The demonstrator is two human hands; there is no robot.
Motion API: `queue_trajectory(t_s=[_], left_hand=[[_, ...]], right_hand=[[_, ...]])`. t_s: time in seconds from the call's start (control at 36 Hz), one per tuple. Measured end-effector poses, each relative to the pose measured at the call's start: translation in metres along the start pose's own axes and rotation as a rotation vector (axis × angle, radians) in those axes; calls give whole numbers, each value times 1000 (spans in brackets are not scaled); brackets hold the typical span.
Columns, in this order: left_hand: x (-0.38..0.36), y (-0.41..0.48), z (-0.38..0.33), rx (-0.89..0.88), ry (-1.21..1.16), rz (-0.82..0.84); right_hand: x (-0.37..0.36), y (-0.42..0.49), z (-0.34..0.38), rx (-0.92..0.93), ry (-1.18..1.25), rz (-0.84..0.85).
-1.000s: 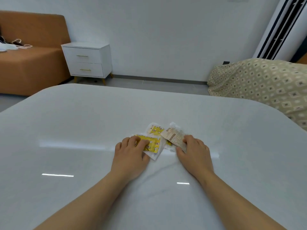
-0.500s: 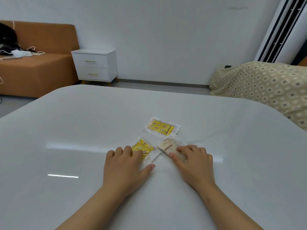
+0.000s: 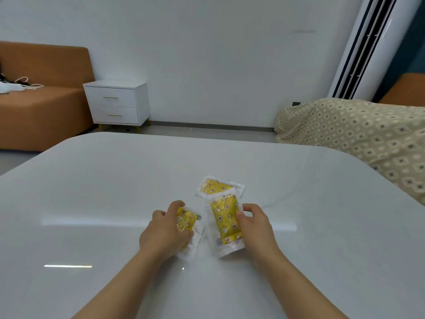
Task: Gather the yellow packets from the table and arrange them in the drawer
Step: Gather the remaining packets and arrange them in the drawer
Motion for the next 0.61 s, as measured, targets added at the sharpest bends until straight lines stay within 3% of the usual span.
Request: queue_trajectory(t_s=[0.08,0.19,0.25,0.36,0.44,0.53,0.61], left_hand=[[8,1,8,-3,-13,-79],[14,-8,9,-16,-71,-243],[14,-12,4,-48,-80,-268],[5,-13,-3,-88,72,-186],[-8,-8,-6,-129,169,-90],[-13,-2,-6,-162,228,-67],[-11,0,-6,-163,206,-87]], right_hand=[[-8,-4,-13,-84,-44,7],[-18,-5,4,111,-612,40],[-26,-5,10,155,-764,69],[-30,6,13,142,-708,48],[-23,23,31,277,-689,-59],[-41,48,28,361,-890,85],[-53,63,2,281,-1034,257]])
Point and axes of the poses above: each hand's wrist, its own y-axis towards the middle knuckle, its own x-axis out of the back of the hand, z = x × y, the point moved 10 cm from there along y, towards the middle knuckle, and after that the axes turned 3 degrees about x, right-handed, at the moved point
